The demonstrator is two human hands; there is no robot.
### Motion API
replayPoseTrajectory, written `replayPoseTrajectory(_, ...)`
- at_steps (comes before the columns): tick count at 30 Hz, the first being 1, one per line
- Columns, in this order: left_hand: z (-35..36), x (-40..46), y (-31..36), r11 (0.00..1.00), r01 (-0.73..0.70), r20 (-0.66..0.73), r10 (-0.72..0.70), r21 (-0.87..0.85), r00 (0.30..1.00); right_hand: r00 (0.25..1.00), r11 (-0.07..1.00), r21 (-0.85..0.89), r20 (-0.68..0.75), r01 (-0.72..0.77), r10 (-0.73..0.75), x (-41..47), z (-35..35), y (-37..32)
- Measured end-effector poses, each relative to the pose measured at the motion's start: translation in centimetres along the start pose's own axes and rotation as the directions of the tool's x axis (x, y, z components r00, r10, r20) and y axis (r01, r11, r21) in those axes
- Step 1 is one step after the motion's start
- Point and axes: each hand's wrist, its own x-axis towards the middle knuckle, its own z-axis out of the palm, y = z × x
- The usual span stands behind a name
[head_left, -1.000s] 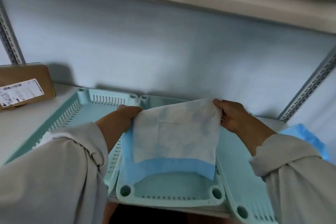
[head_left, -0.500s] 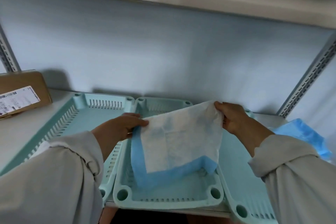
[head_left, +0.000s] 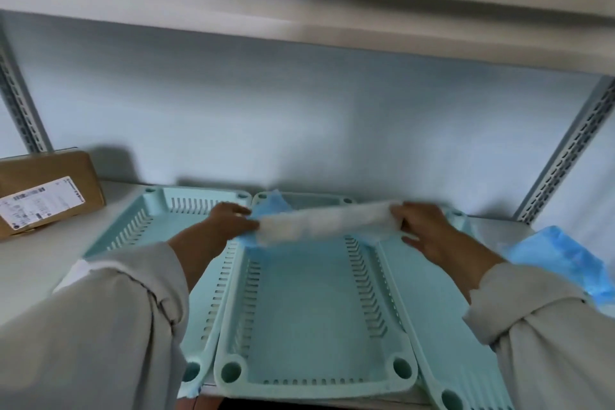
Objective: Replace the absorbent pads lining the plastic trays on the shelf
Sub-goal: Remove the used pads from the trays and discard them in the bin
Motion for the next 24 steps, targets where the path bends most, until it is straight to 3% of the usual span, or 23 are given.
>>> replayPoseTrajectory(4,1.1,-2.2,-4.4,0.938,0.116,0.055,-0.141,0.326,0.988,0.964,0.893,-0.396,0.065,-0.213,0.259,-1.5,-0.4,5.7)
replayPoseTrajectory(7,1.8,-3.4,-6.1,0.904,0.114,0.082,-0.161,0.412,0.984,0.949,0.871,-0.417,0.057,-0.259,0.309,-2.6,-0.6,7.5)
replayPoseTrajectory(13,1.4,-3.2,-6.2,0.908,0.122,0.011,-0.138,0.401,0.990,0.967,0.880,-0.430,0.060,-0.199,0.248,-3.0,-0.7,6.6)
replayPoseTrajectory(19,0.6,-3.2,-6.5,0.898,0.157,0.037,-0.189,0.412,0.981,0.972,0.829,-0.532,0.046,-0.171,0.230,-3.3,-0.8,6.6)
replayPoseTrajectory(22,0.5,-3.4,-7.3,0.803,0.141,0.023,-0.189,0.579,0.982,0.974,0.809,-0.567,0.044,-0.158,0.221,-3.6,-0.7,6.8)
replayPoseTrajectory(24,0.8,-3.5,-7.4,0.653,0.090,-0.003,-0.133,0.752,0.991,0.978,0.770,-0.625,0.049,-0.129,0.203,-3.7,-0.3,6.8)
